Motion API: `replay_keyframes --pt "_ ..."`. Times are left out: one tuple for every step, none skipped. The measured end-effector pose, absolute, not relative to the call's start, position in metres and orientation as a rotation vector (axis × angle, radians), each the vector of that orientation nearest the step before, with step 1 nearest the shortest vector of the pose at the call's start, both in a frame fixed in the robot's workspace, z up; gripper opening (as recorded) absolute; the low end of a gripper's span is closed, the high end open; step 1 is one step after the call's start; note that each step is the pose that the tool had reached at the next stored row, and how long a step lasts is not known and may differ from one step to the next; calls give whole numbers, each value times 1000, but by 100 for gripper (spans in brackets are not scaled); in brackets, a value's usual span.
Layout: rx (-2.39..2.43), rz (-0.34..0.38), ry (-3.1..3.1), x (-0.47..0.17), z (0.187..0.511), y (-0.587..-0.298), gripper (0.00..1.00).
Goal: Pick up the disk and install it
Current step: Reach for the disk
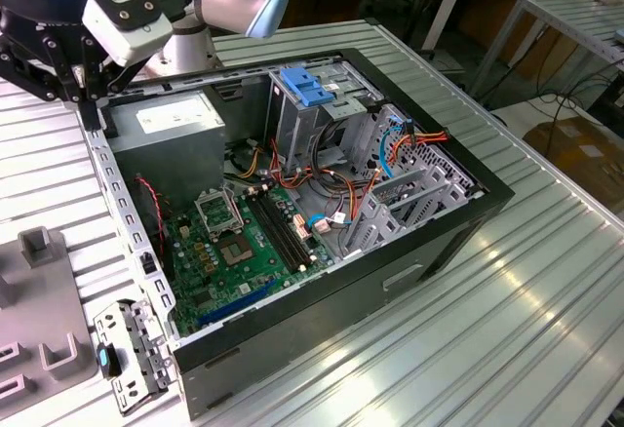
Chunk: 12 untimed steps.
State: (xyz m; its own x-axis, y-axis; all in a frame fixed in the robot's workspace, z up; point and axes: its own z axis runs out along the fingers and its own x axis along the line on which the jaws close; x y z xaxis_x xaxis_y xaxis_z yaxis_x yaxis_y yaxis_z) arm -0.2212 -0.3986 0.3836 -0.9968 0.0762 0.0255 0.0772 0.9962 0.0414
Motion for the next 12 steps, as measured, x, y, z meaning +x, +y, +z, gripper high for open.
replay_keyframes --pt "-120 -66 -3114 -222 384 -399 11" --pt "-120 -66 -3113 -223 383 -399 11" --pt "-120 -66 -3113 -224 383 -399 11" --pt "-120 -66 -3112 -225 383 -399 11" --pt "-120 -66 -3111 -226 383 -399 11" --pt "-120 -65 -3108 -228 382 -399 11" --pt "-120 -65 -3107 -229 382 -399 11" --pt "-120 -65 -3106 -230 382 -399 11" --pt "-120 -65 -3106 -231 382 -399 11" --pt "-120 -65 -3104 -232 381 -399 11" --pt "-120 -65 -3103 -233 381 -399 11" --pt "-120 -65 -3101 -235 381 -399 11"
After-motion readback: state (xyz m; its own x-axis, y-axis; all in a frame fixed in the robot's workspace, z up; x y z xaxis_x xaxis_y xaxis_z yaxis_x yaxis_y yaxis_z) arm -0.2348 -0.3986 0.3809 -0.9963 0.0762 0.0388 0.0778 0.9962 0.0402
